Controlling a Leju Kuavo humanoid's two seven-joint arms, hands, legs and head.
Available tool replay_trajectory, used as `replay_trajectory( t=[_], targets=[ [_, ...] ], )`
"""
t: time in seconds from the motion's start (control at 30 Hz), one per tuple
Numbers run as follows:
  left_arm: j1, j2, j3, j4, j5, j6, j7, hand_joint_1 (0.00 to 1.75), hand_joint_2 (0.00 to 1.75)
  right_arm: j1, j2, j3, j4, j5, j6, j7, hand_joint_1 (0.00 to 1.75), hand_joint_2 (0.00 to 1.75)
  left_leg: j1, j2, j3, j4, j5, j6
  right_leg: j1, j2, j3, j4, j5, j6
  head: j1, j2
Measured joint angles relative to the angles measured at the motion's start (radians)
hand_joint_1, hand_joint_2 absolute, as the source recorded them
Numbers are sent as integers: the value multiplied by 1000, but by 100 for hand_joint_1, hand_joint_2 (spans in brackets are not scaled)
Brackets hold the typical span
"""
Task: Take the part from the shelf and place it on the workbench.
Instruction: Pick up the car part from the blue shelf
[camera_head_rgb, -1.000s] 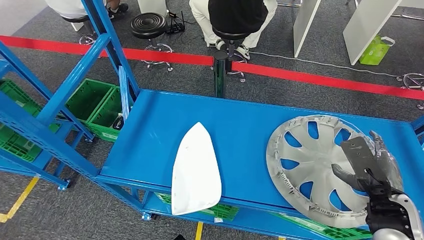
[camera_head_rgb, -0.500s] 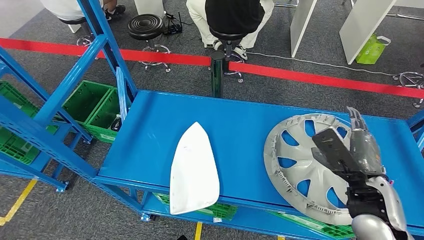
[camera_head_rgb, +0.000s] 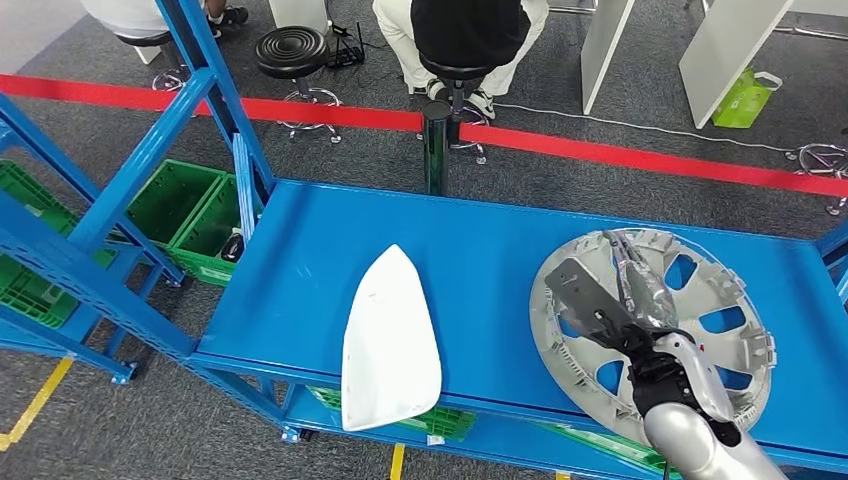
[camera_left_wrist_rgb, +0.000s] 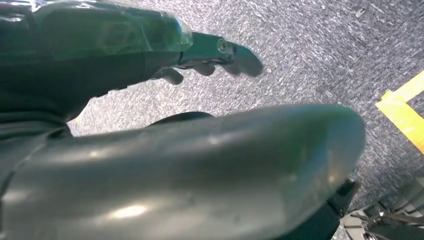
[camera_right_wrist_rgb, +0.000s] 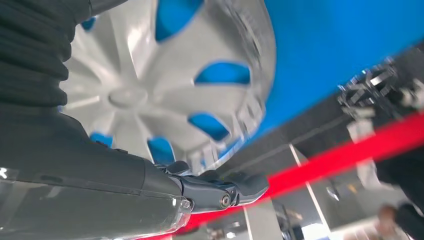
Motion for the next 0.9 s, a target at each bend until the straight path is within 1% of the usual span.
replay_trajectory(
  t=[0.37, 0.6, 0.8, 0.87, 0.9],
  targets=[
    [-1, 0, 0, 0, 1, -5, 1, 0, 0, 10, 6, 63, 116, -60, 3, 36, 0, 175, -2, -14, -1, 0, 0, 0, 0, -5, 0, -1, 0, 0, 0, 0],
    [-1, 0, 0, 0, 4, 0, 1, 0, 0, 13, -16, 77, 153, -90, -14, 41, 0, 175, -3, -22, 0, 0, 1, 1, 0, -8, 2, -2, 0, 0, 0, 0],
    [0, -1, 0, 0, 4, 0, 1, 0, 0, 38, -37, 78, 172, -98, -19, 43, 0, 175, -3, -27, -1, 0, 2, 3, 0, -14, 5, -4, 0, 0, 0, 0],
    [0, -1, 0, 0, 4, 0, 1, 0, 0, 43, -42, 78, 177, -100, -21, 43, 0, 87, -3, -27, -1, 0, 2, 3, 0, -14, 5, -4, 0, 0, 0, 0],
    [0, -1, 0, 0, 4, 0, 1, 0, 0, 45, -44, 78, 179, -102, -22, 44, 0, 87, -3, -27, -1, 0, 2, 3, 0, -14, 5, -4, 0, 0, 0, 0]
  ],
)
